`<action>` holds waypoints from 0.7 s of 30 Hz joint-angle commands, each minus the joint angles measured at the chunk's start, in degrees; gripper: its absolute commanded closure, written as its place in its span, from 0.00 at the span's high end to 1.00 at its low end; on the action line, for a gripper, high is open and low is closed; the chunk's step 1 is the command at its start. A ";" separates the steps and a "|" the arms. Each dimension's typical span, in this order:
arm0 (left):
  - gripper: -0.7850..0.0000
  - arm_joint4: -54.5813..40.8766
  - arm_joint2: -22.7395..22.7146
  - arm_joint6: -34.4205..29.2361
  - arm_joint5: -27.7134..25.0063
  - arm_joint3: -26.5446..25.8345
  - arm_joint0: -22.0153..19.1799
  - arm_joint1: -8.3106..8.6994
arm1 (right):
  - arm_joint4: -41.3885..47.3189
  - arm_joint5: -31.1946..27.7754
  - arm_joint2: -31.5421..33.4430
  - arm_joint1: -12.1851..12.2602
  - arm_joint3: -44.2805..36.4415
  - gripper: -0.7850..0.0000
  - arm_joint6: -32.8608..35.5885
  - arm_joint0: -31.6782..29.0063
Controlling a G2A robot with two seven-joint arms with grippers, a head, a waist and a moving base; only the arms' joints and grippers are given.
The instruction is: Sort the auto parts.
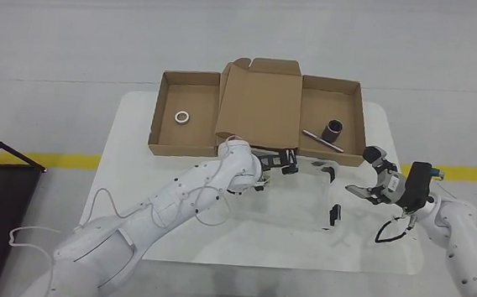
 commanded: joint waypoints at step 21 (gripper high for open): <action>0.00 0.66 1.84 3.69 -2.41 4.23 -1.39 -2.44 | 0.00 0.00 0.00 0.00 0.00 1.00 0.00 0.00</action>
